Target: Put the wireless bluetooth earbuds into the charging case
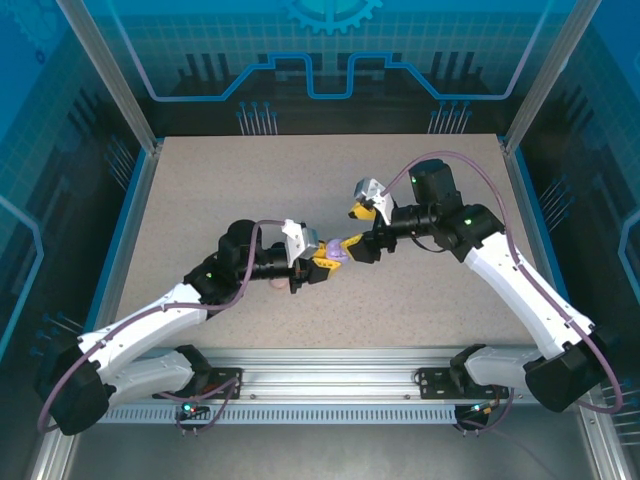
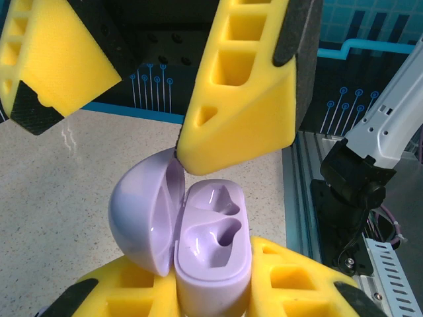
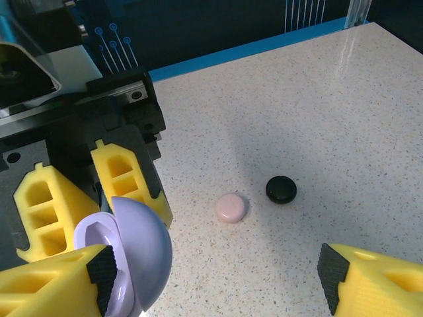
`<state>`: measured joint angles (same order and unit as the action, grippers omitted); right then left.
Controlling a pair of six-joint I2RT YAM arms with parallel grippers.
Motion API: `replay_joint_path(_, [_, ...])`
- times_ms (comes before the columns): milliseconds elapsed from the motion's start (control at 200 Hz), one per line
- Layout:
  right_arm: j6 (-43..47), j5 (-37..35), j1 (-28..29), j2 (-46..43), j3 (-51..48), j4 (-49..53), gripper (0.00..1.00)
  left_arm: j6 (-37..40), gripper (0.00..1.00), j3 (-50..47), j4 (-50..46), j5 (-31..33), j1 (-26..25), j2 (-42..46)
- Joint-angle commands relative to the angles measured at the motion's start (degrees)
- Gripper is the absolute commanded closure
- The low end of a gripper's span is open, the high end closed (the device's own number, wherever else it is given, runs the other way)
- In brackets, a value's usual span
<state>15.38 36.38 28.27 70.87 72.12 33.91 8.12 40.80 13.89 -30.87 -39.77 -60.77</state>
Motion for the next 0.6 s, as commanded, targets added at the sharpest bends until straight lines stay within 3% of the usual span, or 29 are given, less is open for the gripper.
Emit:
replay_joint_path(0, [-1.25, 0.44, -0.76, 0.48, 1.8, -1.2, 0.17, 1.86, 0.82, 1.85, -0.26, -0.68, -0.5, -0.06])
replay_joint_path(200, [-1.95, 1.8, -1.68, -1.14, 1.71, -1.21, 0.15, 1.89, 0.82, 1.4, -0.36, 0.74, -0.49, 0.35])
replay_joint_path(285, [-3.4, 0.55, -2.63, -2.95, 1.3, -1.62, 0.08, 1.84, 0.82, 0.71, -0.37, 1.97, -0.59, 0.88])
replay_joint_path(345, [-5.35, -2.88, -3.42, -4.59, 0.73, -2.37, 0.0, 1.83, 0.82, -0.03, -0.35, 3.06, -0.6, 1.64])
replay_joint_path(595, [-20.77, -18.85, -7.61, -7.77, -1.8, -5.13, 0.0, 3.19, 0.85, -4.09, 0.6, 8.64, -0.6, 5.52])
